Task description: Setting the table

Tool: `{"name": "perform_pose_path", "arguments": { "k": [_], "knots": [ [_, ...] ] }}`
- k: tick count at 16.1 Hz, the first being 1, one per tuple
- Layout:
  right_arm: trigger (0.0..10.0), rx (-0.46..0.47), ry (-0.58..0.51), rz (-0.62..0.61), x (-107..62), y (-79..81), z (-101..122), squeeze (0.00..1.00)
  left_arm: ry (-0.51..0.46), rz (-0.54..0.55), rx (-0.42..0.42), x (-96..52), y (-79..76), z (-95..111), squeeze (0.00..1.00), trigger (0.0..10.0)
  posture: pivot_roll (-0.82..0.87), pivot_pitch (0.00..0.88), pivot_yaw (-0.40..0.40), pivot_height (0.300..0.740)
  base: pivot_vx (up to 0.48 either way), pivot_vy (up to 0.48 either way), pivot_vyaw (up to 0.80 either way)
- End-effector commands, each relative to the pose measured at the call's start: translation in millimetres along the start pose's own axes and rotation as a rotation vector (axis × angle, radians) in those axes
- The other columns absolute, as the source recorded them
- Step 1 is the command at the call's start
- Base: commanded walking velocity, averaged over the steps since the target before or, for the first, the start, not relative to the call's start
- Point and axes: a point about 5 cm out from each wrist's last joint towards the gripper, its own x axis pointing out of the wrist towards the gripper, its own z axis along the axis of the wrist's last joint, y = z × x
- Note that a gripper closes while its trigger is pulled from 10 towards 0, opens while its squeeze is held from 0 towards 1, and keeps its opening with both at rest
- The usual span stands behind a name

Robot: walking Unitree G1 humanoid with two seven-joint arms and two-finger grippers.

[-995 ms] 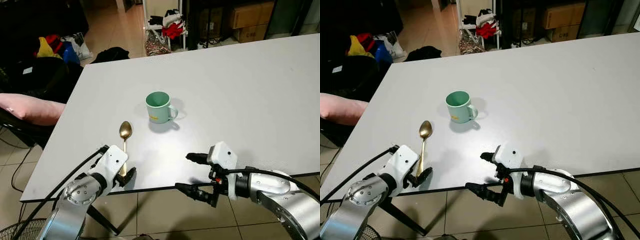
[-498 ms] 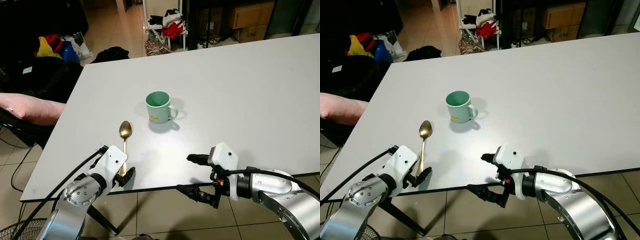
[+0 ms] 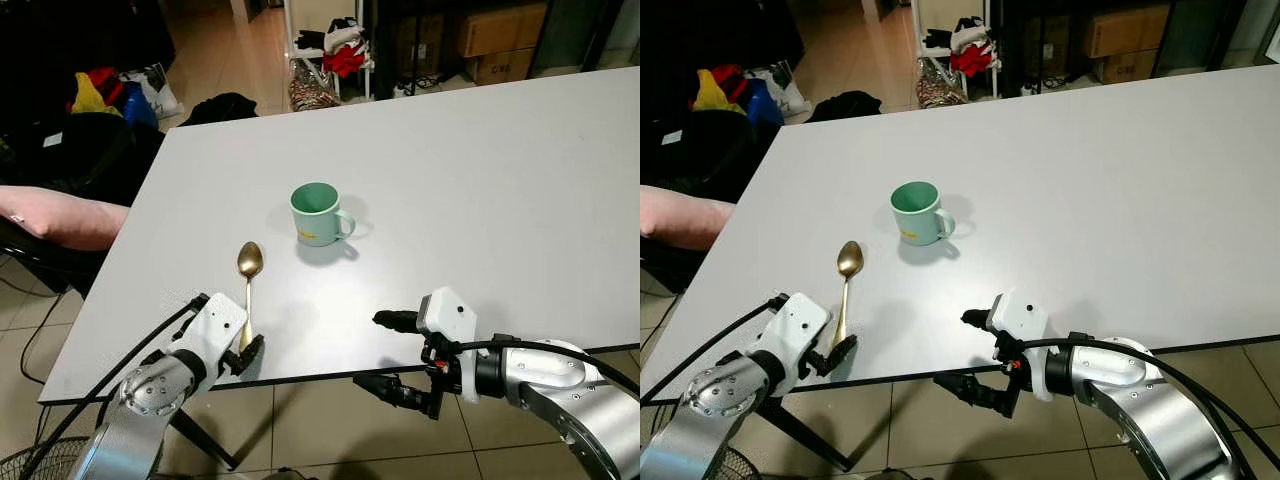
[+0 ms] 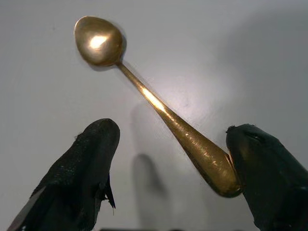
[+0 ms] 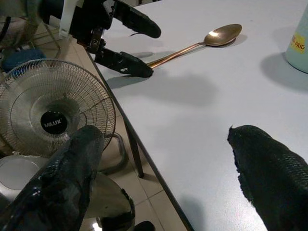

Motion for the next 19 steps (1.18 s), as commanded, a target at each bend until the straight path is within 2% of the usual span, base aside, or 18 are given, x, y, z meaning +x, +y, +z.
{"name": "perform_pose_path", "arguments": {
  "k": [1, 12, 14, 15, 17, 19],
  "knots": [
    [10.0, -0.006, -0.005, 0.016, 1.3, 1.1, 1.6, 0.00, 0.048, 0.029, -0.003, -3.6, 6.4, -9.8, 0.00, 10.0, 0.01, 0.000, 0.152, 0.740, 0.000, 0.000, 0.00],
    [10.0, -0.012, 0.004, 0.013, -1.1, -1.2, 1.8, 0.00, 0.049, 0.031, -0.019, -6.7, 8.9, -12.4, 0.00, 10.0, 0.00, 0.000, 0.154, 0.740, 0.000, 0.000, 0.00],
    [10.0, -0.014, 0.002, 0.011, -1.3, -1.2, 2.3, 0.00, -0.033, 0.024, -0.134, -7.9, 3.8, -1.2, 0.00, 10.0, -0.01, 0.000, 0.162, 0.740, 0.000, 0.000, 0.00],
    [10.0, -0.013, -0.006, 0.004, -2.6, -1.6, 3.2, 0.00, -0.133, 0.011, -0.242, -12.8, -0.2, 13.0, 0.00, 10.0, -0.01, 0.000, 0.164, 0.740, 0.000, 0.000, 0.00],
    [10.0, -0.001, -0.044, -0.034, -3.1, -5.1, 5.6, 0.00, -0.289, 0.008, -0.387, -26.1, -3.1, 33.8, 0.00, 10.0, -0.01, 0.000, 0.172, 0.740, 0.000, 0.000, 0.00],
    [10.0, -0.011, -0.064, -0.088, -3.4, -10.2, 7.0, 0.00, -0.370, 0.078, -0.399, -35.5, 4.2, 43.9, 0.00, 10.0, -0.01, 0.000, 0.162, 0.740, 0.000, 0.000, 0.00]
  ]
}}
